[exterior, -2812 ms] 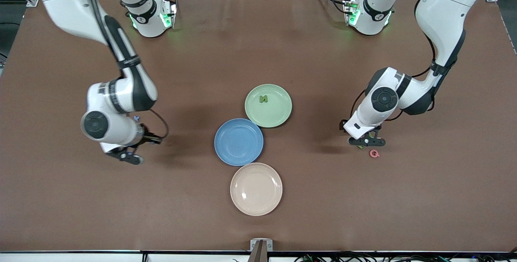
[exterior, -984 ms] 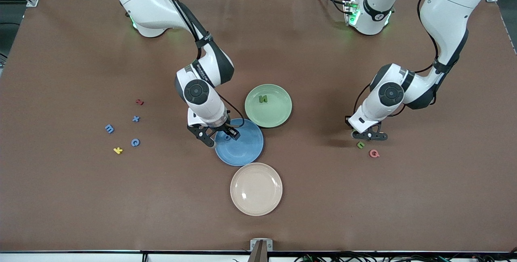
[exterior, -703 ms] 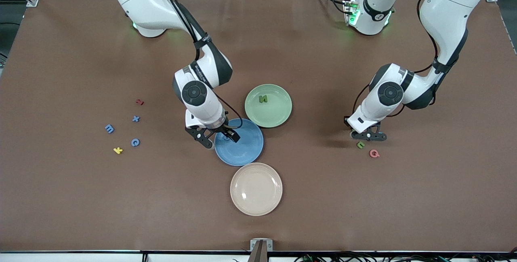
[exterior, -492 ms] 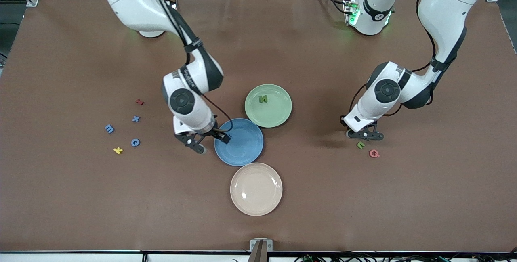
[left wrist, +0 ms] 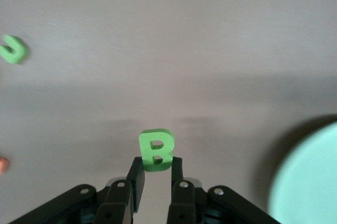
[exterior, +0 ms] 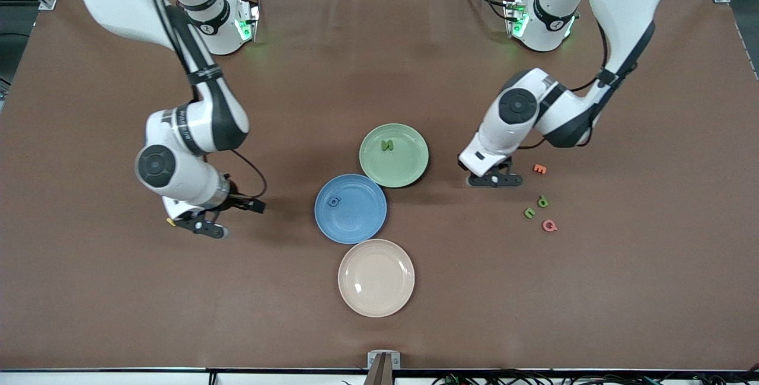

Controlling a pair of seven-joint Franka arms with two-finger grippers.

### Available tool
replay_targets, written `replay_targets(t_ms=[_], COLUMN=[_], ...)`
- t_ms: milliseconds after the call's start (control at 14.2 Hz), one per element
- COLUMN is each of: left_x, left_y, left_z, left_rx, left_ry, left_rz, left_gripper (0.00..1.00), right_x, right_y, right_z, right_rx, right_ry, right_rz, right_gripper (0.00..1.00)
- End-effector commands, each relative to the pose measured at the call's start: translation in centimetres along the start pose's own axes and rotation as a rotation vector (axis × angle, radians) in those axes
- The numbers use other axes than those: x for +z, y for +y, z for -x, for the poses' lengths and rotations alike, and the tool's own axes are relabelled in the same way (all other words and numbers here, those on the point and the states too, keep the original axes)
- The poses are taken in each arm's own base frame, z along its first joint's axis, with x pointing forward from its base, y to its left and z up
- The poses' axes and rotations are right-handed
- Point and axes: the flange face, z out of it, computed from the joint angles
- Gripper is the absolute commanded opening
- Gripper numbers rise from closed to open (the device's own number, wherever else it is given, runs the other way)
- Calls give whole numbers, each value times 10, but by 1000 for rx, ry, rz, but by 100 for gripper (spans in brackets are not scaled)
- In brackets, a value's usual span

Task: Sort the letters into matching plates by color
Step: 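Carry the left gripper's B to the green plate while the right gripper grasps c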

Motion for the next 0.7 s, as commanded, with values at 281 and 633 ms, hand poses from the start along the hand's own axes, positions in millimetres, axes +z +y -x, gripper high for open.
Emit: replay_targets(t_ms=[281, 633], left_x=[7, 27], left_y=[124, 163], left_z=[62, 93], left_rx=[-54, -56], left_ry=[-38, -79], left_rz=[37, 40], left_gripper=[13, 13], right_x=[7, 61], right_y=[102, 124], right_z=[-29, -17], right_rx=[-174, -202], right_ry=[57, 118], right_rz=[40, 28], right_gripper=[100, 100])
